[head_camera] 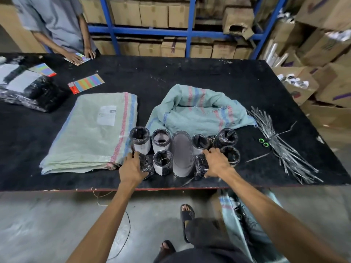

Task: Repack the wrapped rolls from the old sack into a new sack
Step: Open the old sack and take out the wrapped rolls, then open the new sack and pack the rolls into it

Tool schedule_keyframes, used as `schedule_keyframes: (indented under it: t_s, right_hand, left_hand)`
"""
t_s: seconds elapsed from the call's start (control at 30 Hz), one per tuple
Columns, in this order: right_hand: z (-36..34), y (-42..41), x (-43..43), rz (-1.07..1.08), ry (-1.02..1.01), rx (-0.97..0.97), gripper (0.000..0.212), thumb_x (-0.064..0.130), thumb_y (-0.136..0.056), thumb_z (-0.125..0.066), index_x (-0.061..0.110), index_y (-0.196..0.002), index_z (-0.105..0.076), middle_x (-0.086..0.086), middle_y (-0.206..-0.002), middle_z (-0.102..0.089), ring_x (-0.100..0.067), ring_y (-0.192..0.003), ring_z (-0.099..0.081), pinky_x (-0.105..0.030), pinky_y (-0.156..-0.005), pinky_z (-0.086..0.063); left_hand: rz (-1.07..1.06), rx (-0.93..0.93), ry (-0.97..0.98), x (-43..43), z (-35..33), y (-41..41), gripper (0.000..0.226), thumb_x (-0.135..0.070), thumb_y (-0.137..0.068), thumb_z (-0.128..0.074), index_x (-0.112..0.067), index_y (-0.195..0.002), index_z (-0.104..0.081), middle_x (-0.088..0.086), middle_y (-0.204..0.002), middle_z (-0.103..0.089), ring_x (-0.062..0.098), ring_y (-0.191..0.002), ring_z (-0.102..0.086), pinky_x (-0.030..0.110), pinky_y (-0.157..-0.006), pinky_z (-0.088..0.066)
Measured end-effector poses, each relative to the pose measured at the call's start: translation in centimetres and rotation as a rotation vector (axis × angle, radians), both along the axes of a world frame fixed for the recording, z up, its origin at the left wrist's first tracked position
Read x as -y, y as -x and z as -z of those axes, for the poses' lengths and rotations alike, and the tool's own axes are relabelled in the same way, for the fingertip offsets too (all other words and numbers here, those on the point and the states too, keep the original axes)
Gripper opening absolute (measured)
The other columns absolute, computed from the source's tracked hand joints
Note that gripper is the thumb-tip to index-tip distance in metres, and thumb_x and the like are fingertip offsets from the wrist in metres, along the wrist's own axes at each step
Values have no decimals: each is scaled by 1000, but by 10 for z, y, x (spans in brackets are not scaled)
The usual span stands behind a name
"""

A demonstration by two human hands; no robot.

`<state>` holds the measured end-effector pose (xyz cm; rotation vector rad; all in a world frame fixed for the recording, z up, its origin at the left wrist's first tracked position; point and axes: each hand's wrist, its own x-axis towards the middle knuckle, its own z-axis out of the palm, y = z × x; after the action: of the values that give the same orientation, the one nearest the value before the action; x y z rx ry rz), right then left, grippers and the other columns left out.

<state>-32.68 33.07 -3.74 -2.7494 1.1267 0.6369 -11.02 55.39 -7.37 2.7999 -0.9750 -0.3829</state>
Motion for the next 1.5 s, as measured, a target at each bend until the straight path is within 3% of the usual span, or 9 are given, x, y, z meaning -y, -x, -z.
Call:
schedule_keyframes:
  t_s: [0.43,0.53,0.63,0.87,1.07,1.27,1.4,1.47,1.5]
  right_hand:
    - [29,-11,-3,96,10,34,96,20,-71,-89,13,-148,-32,-18,-139,-35,-32,-128,-41,-35,-104,-47]
    - [5,-23,0,155,-54,-8,76,4,-80,-75,7,-146,-36,-20,-138,-38,-33,-128,-42,-36,-103,-47]
    - [-28,-46,0,184,-44,-7,60,5,-87,-68,4,-142,-45,-20,-140,-43,-32,-129,-45,-36,-104,-47]
    - [-88,-138,-52,-75,-84,279,57,25,-89,-69,14,-140,-45,-13,-132,-47,-32,-125,-47,-41,-97,-48]
    - [-72,-209,-118,-333,-209,387,58,13,-88,-60,13,-145,-46,-10,-138,-48,-32,-131,-45,-42,-99,-47]
    - [-4,-292,-177,-506,-292,207,75,31,-90,-69,11,-152,-31,-14,-149,-38,-35,-139,-37,-46,-112,-38]
    - [41,-336,-192,-486,-249,-23,110,36,-81,-80,16,-159,-5,-22,-164,-9,-45,-150,-13,-58,-113,-32]
    - [60,-352,-192,-441,-219,-130,118,36,-79,-83,18,-160,1,-22,-165,-5,-49,-149,-12,-65,-106,-37]
    - [66,-356,-191,-428,-191,-157,115,32,-80,-82,17,-160,-2,-23,-163,-11,-50,-148,-17,-65,-102,-43]
  left_hand:
    - [-72,-126,146,9,47,-9,93,-28,-64,-93,-13,-139,-40,15,-139,-42,37,-128,-45,52,-82,-55]
    - [-55,-169,111,8,40,-16,103,-32,-60,-94,-16,-143,-35,16,-143,-40,36,-132,-42,51,-88,-54]
    - [-10,-152,120,1,22,-27,91,-28,-63,-89,-17,-140,-42,16,-138,-47,34,-124,-48,46,-91,-52]
    - [16,-72,244,-34,-38,-74,75,-27,-72,-85,-11,-137,-50,12,-139,-51,32,-124,-49,42,-97,-47]
    - [-10,64,38,-81,-47,-117,84,-16,-71,-82,-14,-146,-42,11,-150,-42,28,-137,-42,38,-103,-45]
    - [-24,99,-191,-122,-14,-184,86,-31,-86,-72,-18,-156,-23,13,-164,-18,28,-153,-15,37,-117,-26]
    - [18,92,-366,-127,24,-212,102,-22,-87,-71,-17,-160,1,13,-167,7,29,-155,5,39,-126,-10]
    - [48,86,-418,-127,42,-222,106,-21,-85,-73,-18,-160,2,14,-167,6,32,-155,3,41,-126,-10]
    - [55,96,-400,-128,50,-225,104,-21,-82,-76,-18,-160,-8,14,-167,-6,34,-154,-9,41,-124,-18]
